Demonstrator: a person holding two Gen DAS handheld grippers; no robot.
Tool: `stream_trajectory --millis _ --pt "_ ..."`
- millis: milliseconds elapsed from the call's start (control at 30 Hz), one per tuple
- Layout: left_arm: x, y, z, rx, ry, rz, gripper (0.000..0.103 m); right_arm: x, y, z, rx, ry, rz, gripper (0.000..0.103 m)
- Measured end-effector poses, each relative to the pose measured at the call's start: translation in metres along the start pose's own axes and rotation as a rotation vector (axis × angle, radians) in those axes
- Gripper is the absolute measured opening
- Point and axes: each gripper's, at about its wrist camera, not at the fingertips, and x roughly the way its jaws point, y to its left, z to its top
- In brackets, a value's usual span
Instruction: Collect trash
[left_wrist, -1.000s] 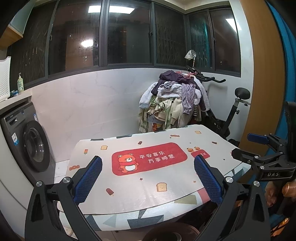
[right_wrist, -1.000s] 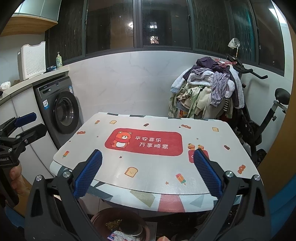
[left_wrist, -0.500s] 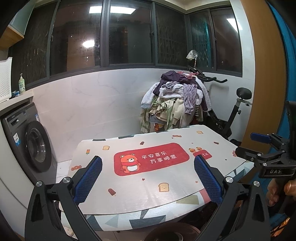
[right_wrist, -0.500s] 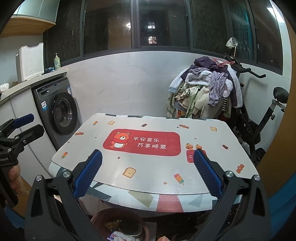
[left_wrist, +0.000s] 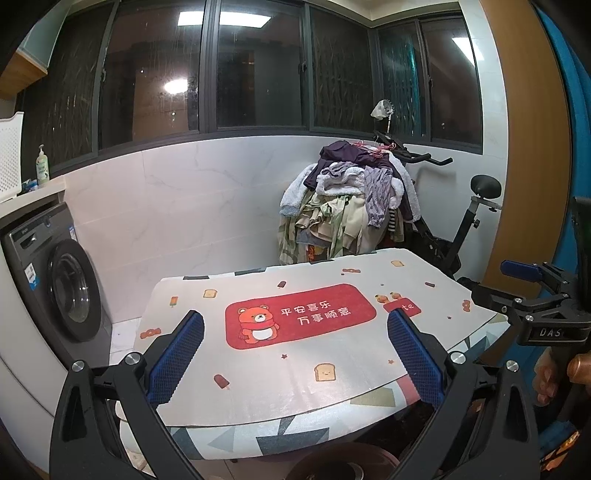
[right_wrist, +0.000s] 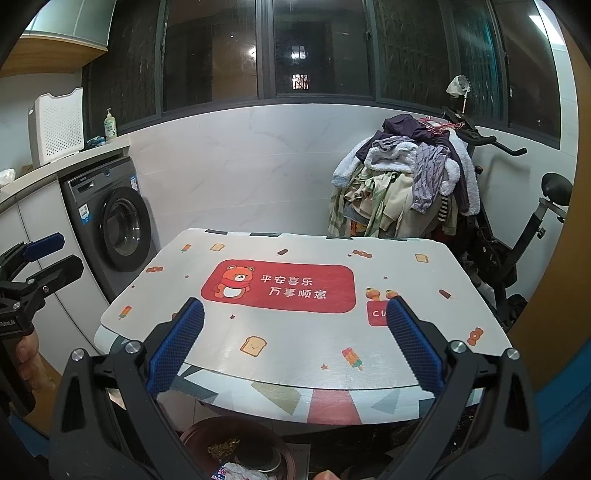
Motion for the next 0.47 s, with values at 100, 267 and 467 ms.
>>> stream_trajectory --millis 100,267,467 --pt "-0.0013 -0.0016 -0.001 0.005 -0.004 0.005 0.097 0.0 -0.0004 -0.0003 0.0 -0.001 0.001 0.097" --pt "0.0012 -0.0014 -0.0009 0.002 0.007 0.016 0.097 0.0 -0.0007 0.0027 0.0 0.005 -0.006 0.097" --pt "0.0018 -0.0041 -0.0005 0.021 0.007 0.034 0.097 -0.0028 0.0009 0.0061 -0.006 0.002 -0.009 0.097"
